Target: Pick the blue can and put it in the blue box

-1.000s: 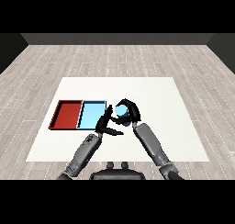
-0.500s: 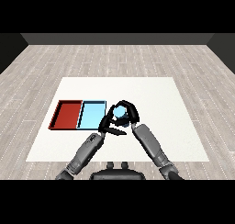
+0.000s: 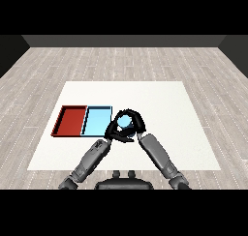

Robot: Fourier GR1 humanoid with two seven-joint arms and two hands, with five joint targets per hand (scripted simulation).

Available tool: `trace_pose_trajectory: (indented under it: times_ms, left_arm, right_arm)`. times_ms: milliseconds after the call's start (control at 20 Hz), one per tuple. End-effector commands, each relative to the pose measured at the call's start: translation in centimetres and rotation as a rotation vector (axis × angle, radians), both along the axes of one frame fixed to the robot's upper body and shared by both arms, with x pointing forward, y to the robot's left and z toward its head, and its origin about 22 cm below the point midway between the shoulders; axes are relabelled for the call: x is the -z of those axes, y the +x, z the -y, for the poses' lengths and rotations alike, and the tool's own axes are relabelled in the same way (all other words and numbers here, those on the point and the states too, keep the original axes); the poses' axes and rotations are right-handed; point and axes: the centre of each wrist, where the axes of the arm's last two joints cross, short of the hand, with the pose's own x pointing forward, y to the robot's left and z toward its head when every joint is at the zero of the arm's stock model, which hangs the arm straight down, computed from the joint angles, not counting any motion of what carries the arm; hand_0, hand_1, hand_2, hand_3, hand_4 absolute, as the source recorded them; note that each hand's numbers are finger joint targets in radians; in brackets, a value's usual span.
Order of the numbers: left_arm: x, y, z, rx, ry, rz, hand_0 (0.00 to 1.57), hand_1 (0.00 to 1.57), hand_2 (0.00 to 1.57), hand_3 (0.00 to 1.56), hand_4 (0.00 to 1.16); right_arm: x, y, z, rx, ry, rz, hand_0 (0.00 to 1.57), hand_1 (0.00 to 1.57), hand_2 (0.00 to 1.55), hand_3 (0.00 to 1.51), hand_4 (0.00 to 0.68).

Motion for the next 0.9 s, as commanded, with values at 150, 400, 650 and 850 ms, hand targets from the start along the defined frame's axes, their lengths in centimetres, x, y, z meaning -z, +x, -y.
trace_pose_trajectory:
  times_ms: [150, 400, 650, 850]
  left_arm:
    - [1.9, 0.3, -0.4, 0.004, -0.022, 0.020, 0.00, 0.00, 0.00, 0.00, 0.00]
    - [-0.3, 0.9, 1.3, -0.013, 0.062, 0.006, 0.00, 0.00, 0.00, 0.00, 0.00]
    - [-0.8, 1.0, 1.6, -0.064, 0.101, -0.020, 0.00, 0.00, 0.00, 0.00, 0.00]
    - [-2.1, 2.5, 1.4, -0.074, 0.197, 0.018, 0.00, 0.00, 0.00, 0.00, 0.00]
  right_arm:
    - [1.0, -0.4, -1.5, -0.008, -0.008, 0.004, 1.45, 1.45, 1.44, 1.40, 0.562]
    - [0.7, -0.1, -0.3, -0.034, 0.003, -0.006, 1.47, 1.47, 1.46, 1.40, 0.528]
    - [1.0, -1.9, -2.5, -0.067, 0.031, -0.012, 1.50, 1.50, 1.46, 1.41, 0.565]
    - [0.1, 0.1, -2.7, -0.046, 0.015, -0.008, 1.49, 1.49, 1.46, 1.40, 0.570]
